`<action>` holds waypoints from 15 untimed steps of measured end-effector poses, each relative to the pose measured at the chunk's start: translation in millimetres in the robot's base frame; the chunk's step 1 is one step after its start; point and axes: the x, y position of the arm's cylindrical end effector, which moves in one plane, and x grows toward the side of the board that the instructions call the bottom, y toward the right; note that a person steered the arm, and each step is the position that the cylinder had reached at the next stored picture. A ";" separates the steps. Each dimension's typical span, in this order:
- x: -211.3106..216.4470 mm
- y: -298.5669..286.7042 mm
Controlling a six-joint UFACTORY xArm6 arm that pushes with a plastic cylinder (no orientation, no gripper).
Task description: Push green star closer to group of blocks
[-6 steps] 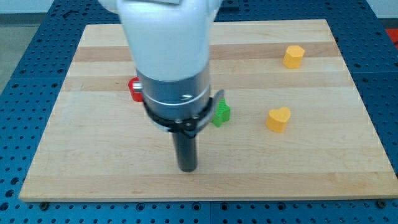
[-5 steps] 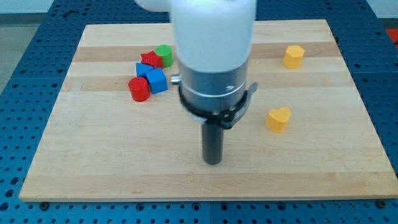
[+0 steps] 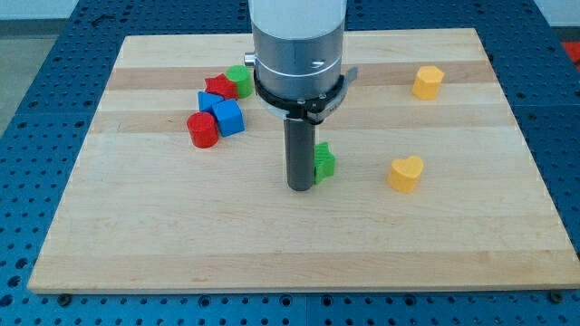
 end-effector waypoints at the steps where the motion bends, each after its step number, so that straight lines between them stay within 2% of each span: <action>1: 9.9 28.4; 2: 20.2 61.6; 3: 4.6 70.5; 4: -13.2 56.2; 6: -14.8 17.2; 8: -45.0 21.5; 9: -47.4 53.7; 10: -47.4 51.7; 15: -47.4 -45.1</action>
